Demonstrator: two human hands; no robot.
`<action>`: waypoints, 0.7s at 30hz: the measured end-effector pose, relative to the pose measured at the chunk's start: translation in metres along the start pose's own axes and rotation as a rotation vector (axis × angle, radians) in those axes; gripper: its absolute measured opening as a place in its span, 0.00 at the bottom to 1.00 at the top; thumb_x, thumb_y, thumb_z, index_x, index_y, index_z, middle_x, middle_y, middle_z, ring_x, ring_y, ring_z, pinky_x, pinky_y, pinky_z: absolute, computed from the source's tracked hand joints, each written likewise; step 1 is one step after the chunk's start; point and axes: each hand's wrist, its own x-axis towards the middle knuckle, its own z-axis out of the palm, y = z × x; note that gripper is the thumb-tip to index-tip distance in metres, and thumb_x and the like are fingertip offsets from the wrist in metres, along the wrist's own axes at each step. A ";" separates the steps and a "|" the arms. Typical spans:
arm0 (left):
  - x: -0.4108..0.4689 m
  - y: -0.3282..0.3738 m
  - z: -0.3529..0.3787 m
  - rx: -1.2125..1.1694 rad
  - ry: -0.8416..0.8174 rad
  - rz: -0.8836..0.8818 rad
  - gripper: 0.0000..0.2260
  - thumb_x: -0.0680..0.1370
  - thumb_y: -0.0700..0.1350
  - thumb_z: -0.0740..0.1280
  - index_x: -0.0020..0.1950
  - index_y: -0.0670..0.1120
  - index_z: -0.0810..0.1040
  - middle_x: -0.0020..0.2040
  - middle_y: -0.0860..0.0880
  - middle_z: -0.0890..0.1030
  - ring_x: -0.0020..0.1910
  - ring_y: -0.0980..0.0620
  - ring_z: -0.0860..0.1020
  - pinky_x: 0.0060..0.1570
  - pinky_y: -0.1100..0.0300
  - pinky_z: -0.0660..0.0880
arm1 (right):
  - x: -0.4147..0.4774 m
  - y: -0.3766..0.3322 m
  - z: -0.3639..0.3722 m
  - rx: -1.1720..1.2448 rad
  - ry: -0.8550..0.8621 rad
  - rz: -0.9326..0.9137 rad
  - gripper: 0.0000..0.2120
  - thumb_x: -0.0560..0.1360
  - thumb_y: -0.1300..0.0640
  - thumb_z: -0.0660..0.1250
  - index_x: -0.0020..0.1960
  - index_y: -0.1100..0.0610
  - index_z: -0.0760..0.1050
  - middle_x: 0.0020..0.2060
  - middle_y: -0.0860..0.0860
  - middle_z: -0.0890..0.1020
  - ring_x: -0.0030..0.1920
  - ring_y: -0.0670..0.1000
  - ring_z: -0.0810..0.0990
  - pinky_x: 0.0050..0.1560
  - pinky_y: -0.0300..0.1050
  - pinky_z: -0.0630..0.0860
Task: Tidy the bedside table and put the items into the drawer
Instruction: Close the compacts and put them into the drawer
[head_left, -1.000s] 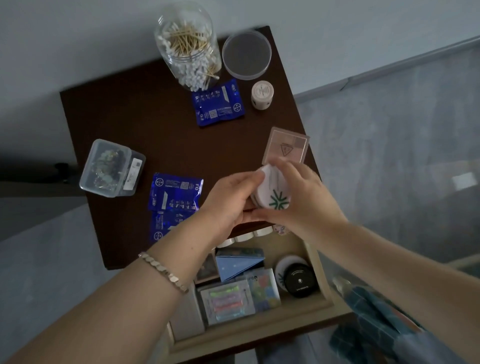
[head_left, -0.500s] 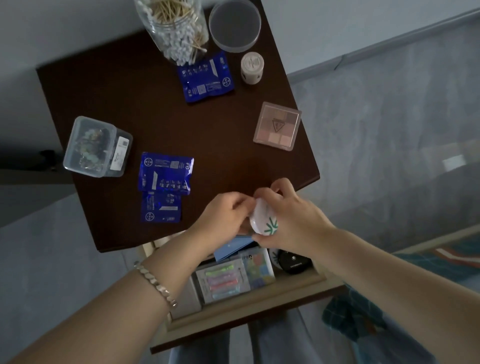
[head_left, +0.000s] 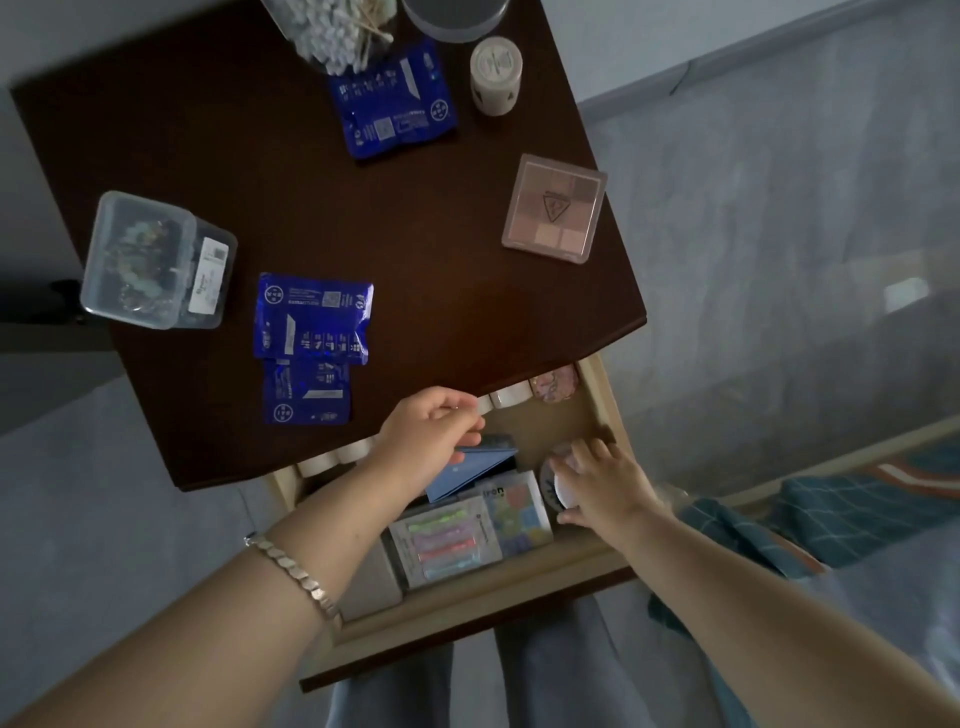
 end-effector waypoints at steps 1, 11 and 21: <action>-0.001 0.001 0.000 -0.001 0.000 -0.001 0.05 0.79 0.43 0.61 0.52 0.48 0.75 0.49 0.49 0.81 0.49 0.54 0.80 0.50 0.59 0.77 | 0.000 0.000 -0.001 0.010 -0.017 -0.003 0.32 0.75 0.41 0.60 0.73 0.55 0.57 0.68 0.56 0.65 0.65 0.57 0.67 0.65 0.50 0.65; -0.005 0.016 -0.007 -0.013 0.055 0.045 0.06 0.80 0.41 0.60 0.52 0.48 0.75 0.46 0.51 0.81 0.46 0.56 0.80 0.46 0.61 0.76 | -0.022 0.006 -0.055 0.109 0.242 -0.133 0.21 0.72 0.61 0.67 0.64 0.56 0.71 0.61 0.53 0.73 0.63 0.55 0.71 0.66 0.50 0.65; -0.002 0.025 -0.013 -0.065 0.092 0.063 0.08 0.80 0.39 0.59 0.47 0.50 0.75 0.45 0.50 0.80 0.47 0.52 0.80 0.52 0.54 0.77 | 0.039 0.054 -0.213 0.327 0.602 0.196 0.50 0.67 0.44 0.72 0.76 0.53 0.43 0.75 0.58 0.48 0.75 0.58 0.45 0.72 0.56 0.43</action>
